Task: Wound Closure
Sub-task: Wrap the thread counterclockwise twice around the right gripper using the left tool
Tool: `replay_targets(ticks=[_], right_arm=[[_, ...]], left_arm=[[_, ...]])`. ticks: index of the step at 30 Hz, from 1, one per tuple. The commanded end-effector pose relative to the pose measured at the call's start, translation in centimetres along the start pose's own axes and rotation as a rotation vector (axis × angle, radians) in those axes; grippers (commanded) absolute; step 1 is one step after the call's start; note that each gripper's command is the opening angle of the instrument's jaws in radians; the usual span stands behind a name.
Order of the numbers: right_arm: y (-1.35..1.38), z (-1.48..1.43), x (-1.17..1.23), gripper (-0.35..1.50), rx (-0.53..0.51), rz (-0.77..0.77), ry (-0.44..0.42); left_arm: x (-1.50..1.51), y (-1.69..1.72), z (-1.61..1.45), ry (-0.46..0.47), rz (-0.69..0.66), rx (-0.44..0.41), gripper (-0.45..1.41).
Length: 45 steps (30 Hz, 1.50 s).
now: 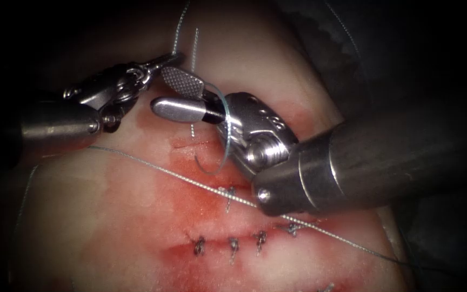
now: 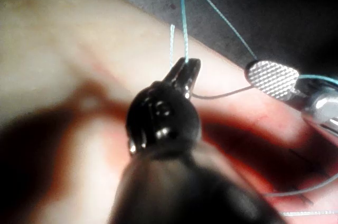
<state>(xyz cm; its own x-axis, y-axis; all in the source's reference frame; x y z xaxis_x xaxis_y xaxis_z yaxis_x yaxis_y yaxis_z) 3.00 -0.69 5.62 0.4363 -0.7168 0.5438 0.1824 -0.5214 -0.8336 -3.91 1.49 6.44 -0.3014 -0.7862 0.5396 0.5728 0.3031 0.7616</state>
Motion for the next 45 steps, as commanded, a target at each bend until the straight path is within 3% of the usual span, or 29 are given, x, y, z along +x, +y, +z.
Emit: replay_targets(ticks=[1,4,8,15,23,27,30,31,36,45], right_arm=[[-0.10,0.05,0.09,0.78,0.017,-0.009,-0.010],[-0.20,0.03,0.13,0.74,0.066,-0.025,-0.019],[-0.43,-0.06,0.36,0.68,0.174,-0.031,0.037],[-0.64,-0.14,0.31,0.68,0.257,0.001,-0.002],[-0.80,-0.25,0.26,0.64,0.388,0.004,-0.011],[-0.74,-0.21,0.33,0.66,0.325,-0.018,0.032],[-0.68,-0.15,0.45,0.68,0.283,-0.070,0.063],[-0.62,-0.10,0.59,0.68,0.255,-0.104,0.098],[-0.53,-0.05,0.73,0.68,0.189,-0.135,0.138],[-0.33,0.00,1.04,0.69,0.020,-0.180,0.214]], left_arm=[[-0.02,-0.02,0.08,0.006,-0.002,0.007,-0.45],[0.00,-0.08,0.04,0.037,0.005,0.006,-0.45],[0.02,-0.16,-0.03,0.092,0.007,-0.010,-0.45],[0.01,-0.13,-0.20,0.186,0.022,-0.031,-0.45],[-0.02,-0.26,-0.31,0.280,0.013,0.077,-0.45],[-0.12,-0.50,-0.21,0.271,-0.017,0.122,-0.45],[-0.21,-0.69,-0.14,0.226,-0.045,0.191,-0.45],[-0.32,-0.89,-0.09,0.211,-0.067,0.248,-0.45],[-0.49,-1.11,0.01,0.145,-0.099,0.341,-0.45],[-0.50,-0.99,0.12,0.096,-0.103,0.325,-0.45]])
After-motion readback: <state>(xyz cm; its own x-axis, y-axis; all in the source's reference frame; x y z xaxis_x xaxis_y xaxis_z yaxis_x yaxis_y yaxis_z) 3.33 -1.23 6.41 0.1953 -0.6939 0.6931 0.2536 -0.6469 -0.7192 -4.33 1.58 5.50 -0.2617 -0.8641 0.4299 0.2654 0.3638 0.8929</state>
